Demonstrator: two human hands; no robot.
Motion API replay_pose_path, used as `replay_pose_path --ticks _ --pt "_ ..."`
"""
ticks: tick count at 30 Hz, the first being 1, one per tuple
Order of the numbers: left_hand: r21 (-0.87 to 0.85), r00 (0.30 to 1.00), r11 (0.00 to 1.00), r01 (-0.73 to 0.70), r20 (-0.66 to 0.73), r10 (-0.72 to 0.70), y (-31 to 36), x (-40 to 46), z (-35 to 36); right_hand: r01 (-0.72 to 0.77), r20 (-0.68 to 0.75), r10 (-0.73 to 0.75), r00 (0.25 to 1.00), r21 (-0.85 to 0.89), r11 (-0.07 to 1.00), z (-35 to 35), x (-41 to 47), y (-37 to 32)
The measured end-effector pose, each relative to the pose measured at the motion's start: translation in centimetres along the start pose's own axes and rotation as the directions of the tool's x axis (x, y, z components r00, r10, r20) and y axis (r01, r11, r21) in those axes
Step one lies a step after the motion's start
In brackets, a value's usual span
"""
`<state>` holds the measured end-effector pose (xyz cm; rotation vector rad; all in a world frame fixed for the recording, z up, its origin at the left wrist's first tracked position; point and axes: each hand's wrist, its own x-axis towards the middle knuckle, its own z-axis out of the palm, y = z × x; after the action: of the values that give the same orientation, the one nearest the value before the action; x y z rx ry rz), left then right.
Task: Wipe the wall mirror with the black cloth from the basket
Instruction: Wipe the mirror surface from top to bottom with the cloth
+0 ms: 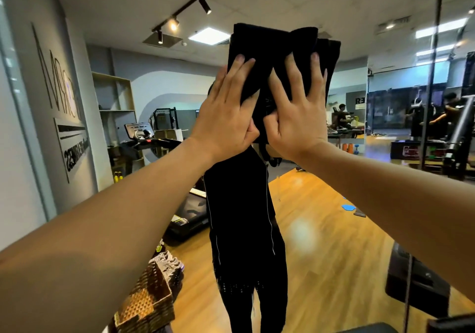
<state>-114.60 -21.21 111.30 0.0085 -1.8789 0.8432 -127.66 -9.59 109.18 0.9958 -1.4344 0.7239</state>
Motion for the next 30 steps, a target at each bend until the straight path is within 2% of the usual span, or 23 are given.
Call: replay_pose_path --ticks 7,18,30 --pt "0.049 0.997 0.997 0.065 0.032 -0.066 -3.7 -3.9 -1.5 0.074 0.047 -0.076 0.996 0.033 0.997 1.2 0.8 -5.0" --pt "0.103 0.996 0.991 0.087 0.019 -0.09 -12.4 -10.6 -4.4 0.114 0.064 -0.119 0.991 0.078 0.99 3.3 3.1 -15.9" --pt "0.169 0.993 0.984 0.056 0.096 -0.074 -22.4 -16.7 -8.1 0.078 0.091 -0.08 0.993 0.031 0.996 6.2 5.6 -27.6"
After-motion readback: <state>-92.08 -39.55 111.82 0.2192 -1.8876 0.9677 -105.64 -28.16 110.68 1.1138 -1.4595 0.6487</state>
